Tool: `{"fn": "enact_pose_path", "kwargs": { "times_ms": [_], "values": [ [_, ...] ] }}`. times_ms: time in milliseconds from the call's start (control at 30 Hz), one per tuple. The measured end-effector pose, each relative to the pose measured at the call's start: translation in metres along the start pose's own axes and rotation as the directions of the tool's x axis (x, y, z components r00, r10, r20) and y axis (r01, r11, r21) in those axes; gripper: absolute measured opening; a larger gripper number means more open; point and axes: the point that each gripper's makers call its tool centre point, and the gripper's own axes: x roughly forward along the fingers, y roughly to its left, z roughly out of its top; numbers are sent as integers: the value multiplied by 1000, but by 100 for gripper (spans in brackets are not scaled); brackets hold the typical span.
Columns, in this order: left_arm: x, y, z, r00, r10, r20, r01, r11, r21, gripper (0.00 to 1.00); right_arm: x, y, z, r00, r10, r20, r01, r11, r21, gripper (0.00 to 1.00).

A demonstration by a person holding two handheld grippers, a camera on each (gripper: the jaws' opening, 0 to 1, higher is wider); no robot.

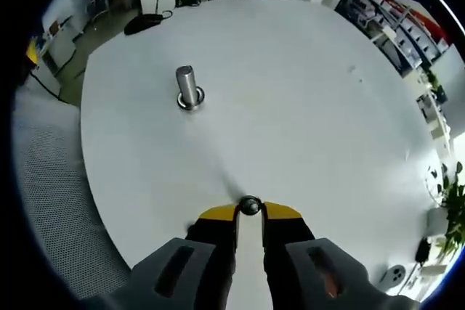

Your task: Place the washer onto the threaded stud by aligning its center hole with the stud, sliding it down to the base, and recovering from edge contact or off-axis alignment until the washer reaches the visible bottom stop.

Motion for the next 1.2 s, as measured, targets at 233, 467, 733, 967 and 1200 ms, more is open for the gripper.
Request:
{"fn": "enact_pose_path", "kwargs": {
  "times_ms": [233,467,733,967,1200],
  "values": [
    [1,0,-1,1000,-2,-5,2,1000,-2,29,14,6,-7,999,18,-38,-18,1000,0,14],
    [1,1,-1,1000,1,-6,-1,1000,-6,29,25,8,-18,997,37,-72,-35,999,24,14],
    [0,2,-2,1000,8,-8,-8,1000,-11,29,28,11,-23,996,43,-78,-40,998,42,15],
    [0,2,-2,1000,8,-10,-8,1000,-8,29,24,12,-27,996,44,-78,-40,997,59,15],
    [1,2,-2,1000,9,-12,-9,1000,-3,29,14,14,-38,997,35,-75,-29,996,90,15]
  ]
}}
